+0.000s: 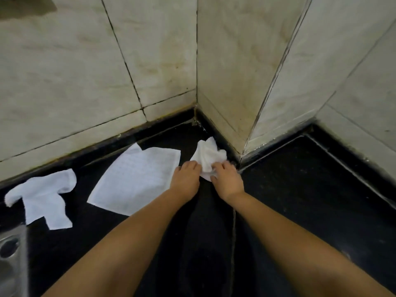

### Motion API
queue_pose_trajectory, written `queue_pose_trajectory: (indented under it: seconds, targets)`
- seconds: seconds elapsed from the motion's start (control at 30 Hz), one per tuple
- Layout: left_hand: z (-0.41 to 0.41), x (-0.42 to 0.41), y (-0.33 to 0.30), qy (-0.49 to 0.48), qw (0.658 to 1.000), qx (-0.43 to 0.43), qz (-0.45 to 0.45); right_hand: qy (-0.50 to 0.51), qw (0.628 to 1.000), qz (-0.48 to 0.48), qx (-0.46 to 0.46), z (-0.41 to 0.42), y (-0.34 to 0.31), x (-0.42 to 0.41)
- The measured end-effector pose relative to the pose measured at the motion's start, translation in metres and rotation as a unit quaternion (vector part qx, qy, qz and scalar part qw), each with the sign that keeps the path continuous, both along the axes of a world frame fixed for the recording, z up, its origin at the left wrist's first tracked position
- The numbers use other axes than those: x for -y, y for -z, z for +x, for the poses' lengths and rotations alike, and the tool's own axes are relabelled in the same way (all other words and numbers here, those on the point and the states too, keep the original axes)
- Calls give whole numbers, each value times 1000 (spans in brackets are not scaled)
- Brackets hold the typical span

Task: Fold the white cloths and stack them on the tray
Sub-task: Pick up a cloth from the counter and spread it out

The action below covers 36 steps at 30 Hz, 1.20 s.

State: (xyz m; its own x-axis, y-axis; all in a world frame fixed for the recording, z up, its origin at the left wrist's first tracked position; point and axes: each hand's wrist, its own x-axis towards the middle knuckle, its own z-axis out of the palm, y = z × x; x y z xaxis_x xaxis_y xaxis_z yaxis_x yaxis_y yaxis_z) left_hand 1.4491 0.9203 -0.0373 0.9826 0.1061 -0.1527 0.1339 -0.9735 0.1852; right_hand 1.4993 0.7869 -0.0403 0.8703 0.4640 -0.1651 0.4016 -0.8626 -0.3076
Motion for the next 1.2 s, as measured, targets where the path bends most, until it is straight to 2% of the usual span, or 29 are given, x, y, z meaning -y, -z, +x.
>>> queue_pose_trajectory:
  seconds: [0.1,0.2,0.27,0.37,0.5,0.6,0.67,0.77,0.83,0.9,1.07,1.13,1.2]
  targets:
    - [9,-2,-1,23,998,15,50,7,1000,21,4,4,2,-1]
    - [10,-7,-8,42,998,14,50,34,995,94,-20,2,-7,2]
    - [3,-10,-15,26,999,19,-6,68,985,154,-38,-3,-21,6]
    - [-18,-5,-37,-11,990,43,-136,124,956,252,-81,-15,-49,16]
    - [-49,11,-79,-44,954,89,-284,196,906,346,-145,-42,-83,33]
    - [-71,28,-109,-57,924,115,-361,193,880,400,-168,-71,-105,44]
    - [-85,37,-127,-58,906,130,-399,131,890,405,-165,-96,-120,49]
    - [-101,45,-148,-53,885,131,-444,26,936,341,-80,-127,-129,57]
    - [-112,46,-158,-45,878,128,-458,19,957,288,-28,-139,-130,62]
    - [-124,46,-168,-33,869,121,-479,57,963,262,-25,-150,-136,68]
    - [-138,45,-191,-39,845,124,-519,172,956,233,-45,-168,-148,84]
    - [-141,45,-195,-52,831,121,-540,179,942,269,-94,-175,-153,90]
    - [-143,48,-197,-49,835,112,-537,151,922,327,-143,-183,-159,92]
